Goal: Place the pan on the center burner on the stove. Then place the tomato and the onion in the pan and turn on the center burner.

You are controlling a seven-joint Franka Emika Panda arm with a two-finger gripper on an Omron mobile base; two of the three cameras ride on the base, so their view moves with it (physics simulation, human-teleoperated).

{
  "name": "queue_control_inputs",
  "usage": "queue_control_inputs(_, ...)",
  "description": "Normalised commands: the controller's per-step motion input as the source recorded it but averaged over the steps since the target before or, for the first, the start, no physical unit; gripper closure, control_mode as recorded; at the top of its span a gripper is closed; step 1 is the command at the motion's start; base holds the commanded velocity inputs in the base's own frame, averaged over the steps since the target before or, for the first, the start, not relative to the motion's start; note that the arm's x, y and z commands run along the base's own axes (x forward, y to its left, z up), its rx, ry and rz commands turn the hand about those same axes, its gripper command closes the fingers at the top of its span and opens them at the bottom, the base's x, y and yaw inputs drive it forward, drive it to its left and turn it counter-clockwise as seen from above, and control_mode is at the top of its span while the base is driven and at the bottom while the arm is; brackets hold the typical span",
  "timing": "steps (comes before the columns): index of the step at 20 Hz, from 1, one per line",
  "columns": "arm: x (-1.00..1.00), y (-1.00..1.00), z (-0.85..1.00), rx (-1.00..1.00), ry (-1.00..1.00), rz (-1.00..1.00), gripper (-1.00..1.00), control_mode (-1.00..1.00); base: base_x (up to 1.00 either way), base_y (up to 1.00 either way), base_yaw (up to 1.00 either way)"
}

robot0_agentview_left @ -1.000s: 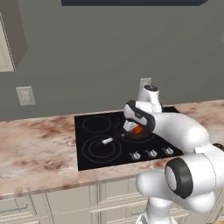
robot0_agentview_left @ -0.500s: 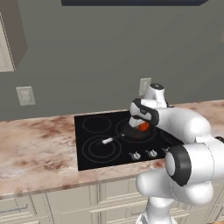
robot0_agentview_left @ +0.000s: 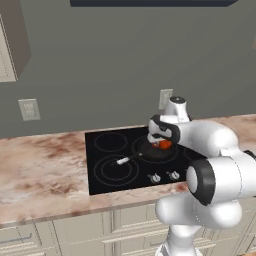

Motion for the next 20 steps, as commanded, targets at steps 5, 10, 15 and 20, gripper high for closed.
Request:
queue_control_inputs(5, 0.13, -0.06, -0.14, 0.0, -0.01, -0.17, 1.0, -1.0, 0.0, 0.0, 0.0)
queue_control_inputs(10, 0.03, -0.01, -0.2, 0.0, 0.0, -0.11, 1.0, -1.0, 0.0, 0.0, 0.0)
queue_control_inputs(15, 0.04, 0.0, -0.22, 0.0, 0.0, -0.09, 1.0, -1.0, 0.0, 0.0, 0.0)
queue_control_inputs(20, 0.12, -0.02, -0.17, 0.0, 0.0, -0.08, 1.0, -1.0, 0.0, 0.0, 0.0)
